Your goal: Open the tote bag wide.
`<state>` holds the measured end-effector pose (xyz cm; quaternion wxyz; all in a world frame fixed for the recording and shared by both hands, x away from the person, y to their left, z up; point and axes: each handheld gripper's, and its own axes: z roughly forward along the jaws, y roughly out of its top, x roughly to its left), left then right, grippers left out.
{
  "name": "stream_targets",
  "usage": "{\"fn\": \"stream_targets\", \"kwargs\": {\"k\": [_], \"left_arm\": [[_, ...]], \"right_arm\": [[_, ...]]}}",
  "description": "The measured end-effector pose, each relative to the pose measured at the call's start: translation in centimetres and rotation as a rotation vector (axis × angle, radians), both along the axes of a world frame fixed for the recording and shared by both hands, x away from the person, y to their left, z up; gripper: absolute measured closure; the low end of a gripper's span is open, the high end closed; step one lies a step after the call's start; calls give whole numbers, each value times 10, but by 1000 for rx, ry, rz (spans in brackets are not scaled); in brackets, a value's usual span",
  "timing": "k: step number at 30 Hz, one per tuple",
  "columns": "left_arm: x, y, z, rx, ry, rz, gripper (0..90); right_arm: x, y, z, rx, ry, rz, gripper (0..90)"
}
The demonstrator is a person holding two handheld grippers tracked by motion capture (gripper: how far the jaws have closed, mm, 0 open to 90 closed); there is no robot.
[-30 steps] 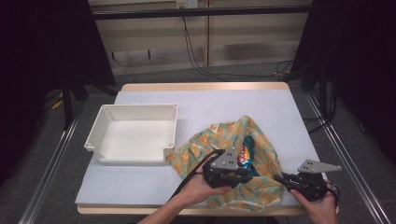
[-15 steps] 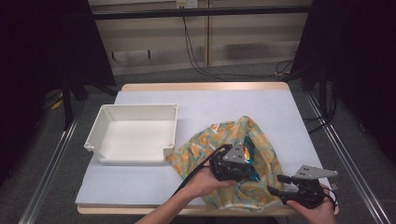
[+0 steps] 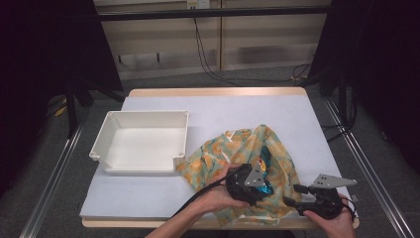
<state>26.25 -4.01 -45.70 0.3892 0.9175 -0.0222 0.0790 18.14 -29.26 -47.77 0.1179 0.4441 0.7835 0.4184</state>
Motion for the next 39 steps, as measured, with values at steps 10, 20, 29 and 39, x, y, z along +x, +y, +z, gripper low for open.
{"fn": "stream_targets", "kwargs": {"k": [10, 20, 29, 39], "left_arm": [[-5, -7, -12, 31, -93, 28, 412], [2, -5, -16, 19, 3, 62, 808], [13, 10, -1, -111, 152, 95, 885], [16, 29, 25, -235, 212, 70, 888]], "right_arm": [[2, 0, -1, 11, -6, 10, 373], [3, -1, -3, 17, -4, 8, 374], [4, -1, -1, 31, -13, 14, 430], [6, 1, 4, 49, -33, 3, 452]]}}
